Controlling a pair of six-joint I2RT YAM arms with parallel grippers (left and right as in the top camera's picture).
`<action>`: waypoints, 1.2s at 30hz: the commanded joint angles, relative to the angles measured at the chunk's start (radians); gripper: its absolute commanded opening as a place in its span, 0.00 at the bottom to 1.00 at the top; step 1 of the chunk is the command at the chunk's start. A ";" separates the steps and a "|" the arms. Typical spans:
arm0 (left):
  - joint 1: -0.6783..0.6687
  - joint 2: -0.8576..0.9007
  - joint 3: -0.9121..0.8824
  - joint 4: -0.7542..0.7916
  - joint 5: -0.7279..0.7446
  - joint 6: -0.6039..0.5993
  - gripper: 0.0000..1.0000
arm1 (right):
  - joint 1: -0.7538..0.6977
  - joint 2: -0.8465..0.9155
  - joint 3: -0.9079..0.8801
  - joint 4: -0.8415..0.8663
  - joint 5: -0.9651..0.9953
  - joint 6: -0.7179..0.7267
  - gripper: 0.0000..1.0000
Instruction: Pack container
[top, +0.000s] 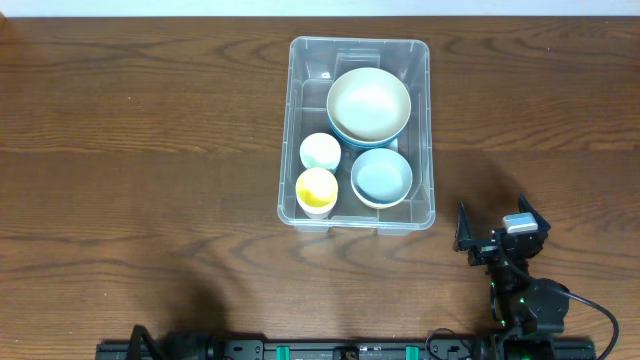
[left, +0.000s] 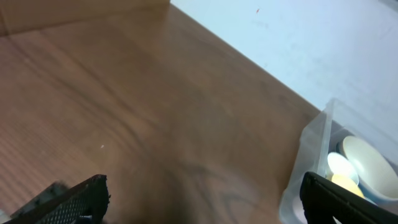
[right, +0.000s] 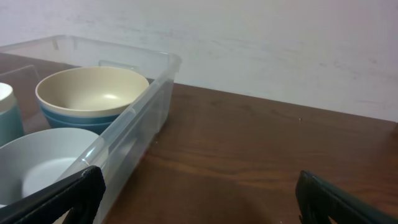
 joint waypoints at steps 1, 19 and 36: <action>0.000 -0.005 -0.050 0.071 0.006 0.006 0.98 | -0.010 -0.006 -0.002 -0.004 -0.003 -0.014 0.99; 0.000 -0.005 -0.917 1.208 0.195 0.090 0.98 | -0.010 -0.006 -0.002 -0.004 -0.003 -0.014 0.99; -0.004 -0.006 -1.124 1.340 0.232 0.405 0.98 | -0.010 -0.006 -0.002 -0.004 -0.003 -0.014 0.99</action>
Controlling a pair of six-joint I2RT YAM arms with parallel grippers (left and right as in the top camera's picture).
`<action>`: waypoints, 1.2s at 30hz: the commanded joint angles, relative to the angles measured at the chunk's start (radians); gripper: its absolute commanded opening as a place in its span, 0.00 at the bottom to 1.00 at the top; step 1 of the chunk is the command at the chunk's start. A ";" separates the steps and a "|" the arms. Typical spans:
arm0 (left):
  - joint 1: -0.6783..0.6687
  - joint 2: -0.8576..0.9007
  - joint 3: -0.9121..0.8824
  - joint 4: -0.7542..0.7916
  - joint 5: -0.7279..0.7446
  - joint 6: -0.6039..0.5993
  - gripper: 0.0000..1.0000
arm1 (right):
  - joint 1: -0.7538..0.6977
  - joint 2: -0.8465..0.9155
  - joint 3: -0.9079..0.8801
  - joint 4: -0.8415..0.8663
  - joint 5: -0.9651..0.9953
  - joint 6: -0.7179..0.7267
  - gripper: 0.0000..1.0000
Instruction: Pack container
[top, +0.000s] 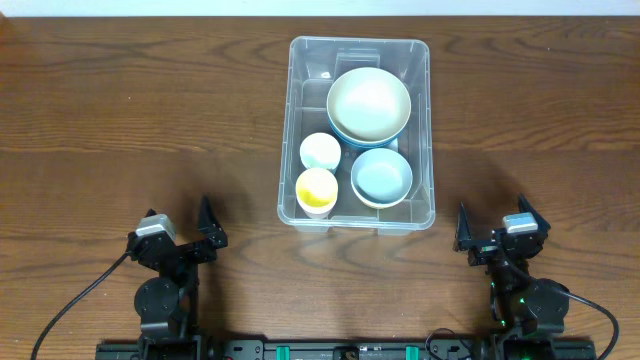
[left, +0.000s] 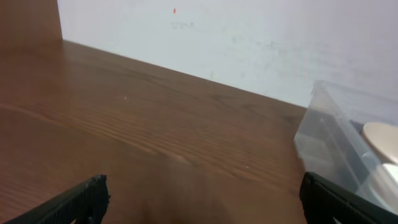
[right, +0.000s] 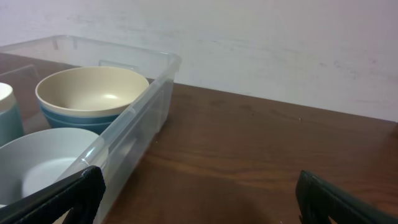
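A clear plastic container (top: 296, 130) stands mid-table holding a large cream bowl with blue outside (top: 368, 104), a light blue bowl (top: 381, 176), a white cup (top: 320, 151) and a yellow cup (top: 315, 189). My left gripper (top: 180, 236) rests open near the front edge, left of the container, nothing between its fingers. My right gripper (top: 497, 230) rests open at the front right, beside the container (right: 134, 127), also empty. The cream bowl (right: 93, 93) shows in the right wrist view, and the container's corner (left: 329, 140) in the left wrist view.
The wooden table (top: 120, 120) stretches wide on both sides of the container. A white wall (right: 280, 50) runs behind the table's far edge. A cable (top: 70, 300) trails from the left arm at the front.
My left arm has come into the overhead view at the front left, and its wrist view is now level with the table. The right arm and the container's contents are unchanged.
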 joint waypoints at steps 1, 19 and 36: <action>-0.008 -0.008 -0.036 -0.008 0.019 0.114 0.98 | -0.010 -0.006 -0.002 -0.004 -0.003 -0.014 0.99; -0.026 -0.006 -0.036 -0.008 0.021 0.171 0.98 | -0.010 -0.006 -0.002 -0.004 -0.003 -0.014 0.99; -0.026 -0.006 -0.036 -0.008 0.021 0.171 0.98 | -0.010 -0.006 -0.002 -0.004 -0.003 -0.014 0.99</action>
